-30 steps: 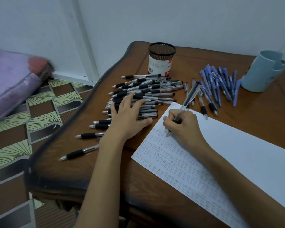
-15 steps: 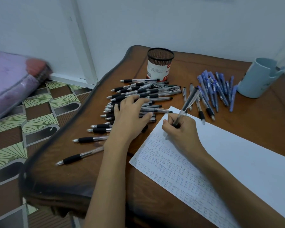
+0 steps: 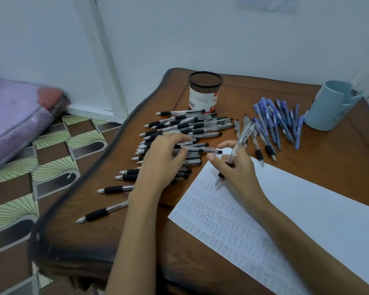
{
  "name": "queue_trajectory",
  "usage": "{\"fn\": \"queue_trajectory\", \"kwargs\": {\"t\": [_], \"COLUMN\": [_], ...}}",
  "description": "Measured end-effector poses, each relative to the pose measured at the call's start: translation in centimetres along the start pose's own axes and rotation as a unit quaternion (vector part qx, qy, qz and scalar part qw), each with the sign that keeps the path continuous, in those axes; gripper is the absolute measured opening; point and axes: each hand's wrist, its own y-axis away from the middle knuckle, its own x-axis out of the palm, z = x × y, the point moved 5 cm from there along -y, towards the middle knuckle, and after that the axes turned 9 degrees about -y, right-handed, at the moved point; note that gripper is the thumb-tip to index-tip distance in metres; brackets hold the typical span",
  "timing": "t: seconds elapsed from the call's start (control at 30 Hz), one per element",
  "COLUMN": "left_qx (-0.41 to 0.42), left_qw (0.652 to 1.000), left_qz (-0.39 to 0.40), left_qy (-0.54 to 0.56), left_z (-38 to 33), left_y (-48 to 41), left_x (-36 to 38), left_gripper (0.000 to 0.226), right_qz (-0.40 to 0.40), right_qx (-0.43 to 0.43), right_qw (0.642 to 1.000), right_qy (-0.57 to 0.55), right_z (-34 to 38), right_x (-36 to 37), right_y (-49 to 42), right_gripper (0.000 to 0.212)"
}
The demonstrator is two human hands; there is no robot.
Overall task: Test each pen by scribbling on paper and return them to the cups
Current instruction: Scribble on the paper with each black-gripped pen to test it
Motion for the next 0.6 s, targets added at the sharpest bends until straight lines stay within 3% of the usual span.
{"fn": "queue_trajectory", "kwargs": {"t": [0.17, 0.27, 0.43, 0.6], "left_qx": [-0.007, -0.009, -0.02, -0.024], "left_qw": [0.999, 0.999, 0.997, 0.997], "left_qz": [0.043, 0.054, 0.069, 0.072], "left_qy": [-0.003, 0.001, 0.006, 0.005], "left_z": [0.2, 0.4, 0.5, 0.4], "left_y": [-0.1, -0.1, -0.2, -0.3], "left_x": [0.7, 0.6, 0.8, 1.3], "left_gripper": [0.03, 0.03, 0.031, 0.031], "right_qz": [-0.065, -0.03, 0.002, -0.003], "right_qx": [0.134, 0.121, 0.156, 0.171], "right_qw": [0.987, 0.982, 0.936, 0.908], "right_qy": [-0.061, -0.143, -0.315, -0.382], "right_z": [0.0, 0.7, 0.6, 0.0], "right_x": [-1.5, -2.2, -2.3, -2.4], "right_y": [-0.9, -1.4, -1.5, -1.6], "right_gripper": [0.049, 0.024, 0.011, 0.036]}}
